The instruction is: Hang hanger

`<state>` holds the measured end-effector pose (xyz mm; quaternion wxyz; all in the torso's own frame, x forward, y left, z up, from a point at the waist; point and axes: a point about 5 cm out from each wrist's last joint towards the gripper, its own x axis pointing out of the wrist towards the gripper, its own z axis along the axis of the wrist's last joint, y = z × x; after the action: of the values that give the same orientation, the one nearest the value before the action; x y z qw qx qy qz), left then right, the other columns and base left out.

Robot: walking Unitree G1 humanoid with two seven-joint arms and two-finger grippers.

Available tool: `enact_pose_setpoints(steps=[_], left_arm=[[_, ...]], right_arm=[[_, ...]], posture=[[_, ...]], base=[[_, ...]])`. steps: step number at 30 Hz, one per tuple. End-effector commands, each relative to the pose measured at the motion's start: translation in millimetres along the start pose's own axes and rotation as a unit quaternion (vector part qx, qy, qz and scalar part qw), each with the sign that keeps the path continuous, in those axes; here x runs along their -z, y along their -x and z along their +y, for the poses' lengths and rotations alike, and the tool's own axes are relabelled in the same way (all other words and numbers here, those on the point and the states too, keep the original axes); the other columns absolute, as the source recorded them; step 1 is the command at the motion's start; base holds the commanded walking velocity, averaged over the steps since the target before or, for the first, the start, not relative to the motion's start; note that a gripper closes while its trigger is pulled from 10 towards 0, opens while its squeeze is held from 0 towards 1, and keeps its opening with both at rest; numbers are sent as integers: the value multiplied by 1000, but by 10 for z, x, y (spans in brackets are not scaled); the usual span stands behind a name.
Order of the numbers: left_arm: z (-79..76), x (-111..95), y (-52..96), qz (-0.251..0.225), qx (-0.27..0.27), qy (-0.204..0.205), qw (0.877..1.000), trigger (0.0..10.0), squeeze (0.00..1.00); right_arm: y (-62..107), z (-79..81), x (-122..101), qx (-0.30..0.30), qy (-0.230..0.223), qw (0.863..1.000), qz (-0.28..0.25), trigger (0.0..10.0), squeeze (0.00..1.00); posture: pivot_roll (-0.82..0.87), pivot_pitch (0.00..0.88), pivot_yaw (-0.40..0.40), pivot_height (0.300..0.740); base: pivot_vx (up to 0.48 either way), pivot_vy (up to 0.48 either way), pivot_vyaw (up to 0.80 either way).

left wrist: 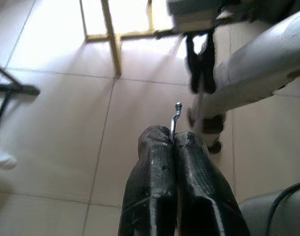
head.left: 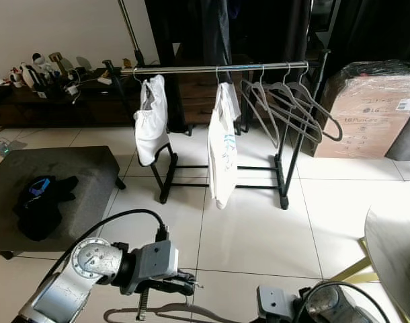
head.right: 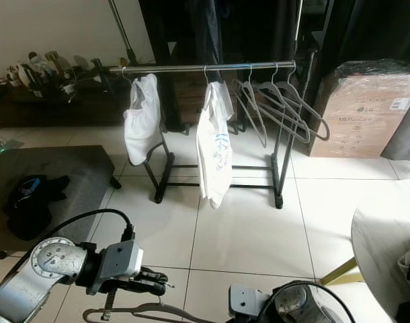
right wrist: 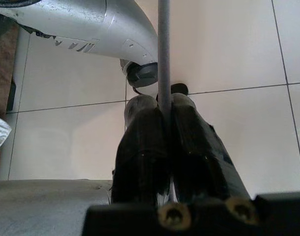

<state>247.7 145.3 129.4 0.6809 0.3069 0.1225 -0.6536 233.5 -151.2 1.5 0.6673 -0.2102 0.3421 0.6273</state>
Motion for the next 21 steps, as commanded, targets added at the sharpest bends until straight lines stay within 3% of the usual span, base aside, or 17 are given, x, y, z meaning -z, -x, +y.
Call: enact_pose_setpoints(steps=[1, 3, 4, 5, 11, 15, 21], left_arm=[[-19, 42, -47, 14, 9, 17, 1000, 10000, 0], [-18, 41, -25, 14, 13, 32, 999, 10000, 0], [-26, 30, -6, 6, 16, 43, 999, 10000, 208], [-32, 23, 7, 0, 18, 48, 999, 10000, 1000], [-110, 39, 134, 9, 55, 57, 997, 10000, 1000], [-101, 2, 184, 5, 56, 57, 997, 10000, 1000], [-127, 46, 370, 43, 44, 74, 995, 10000, 1000]], right_arm=[[-56, -4, -206, -4, 34, 999, -33, 0, 0], [-58, -4, -203, -3, 33, 999, -32, 0, 0], [-60, -3, -201, -3, 33, 999, -32, 0, 0], [-62, -2, -199, -3, 33, 999, -31, 0, 0], [-74, 6, -187, -3, 31, 999, -28, 0, 0], [-78, 11, -183, -3, 30, 999, -27, 0, 0], [-62, 17, -160, 0, 27, 999, -26, 0, 0]], posture=[[-25, 124, 81, 740], [-25, 124, 81, 740], [-23, 124, 81, 740], [-23, 124, 81, 740], [-18, 125, 82, 740], [-19, 125, 81, 740], [-18, 126, 82, 740]], base=[[0, 0, 0], [0, 0, 0], [0, 0, 0], [0, 0, 0], [0, 0, 0], [0, 0, 0], [0, 0, 0]])
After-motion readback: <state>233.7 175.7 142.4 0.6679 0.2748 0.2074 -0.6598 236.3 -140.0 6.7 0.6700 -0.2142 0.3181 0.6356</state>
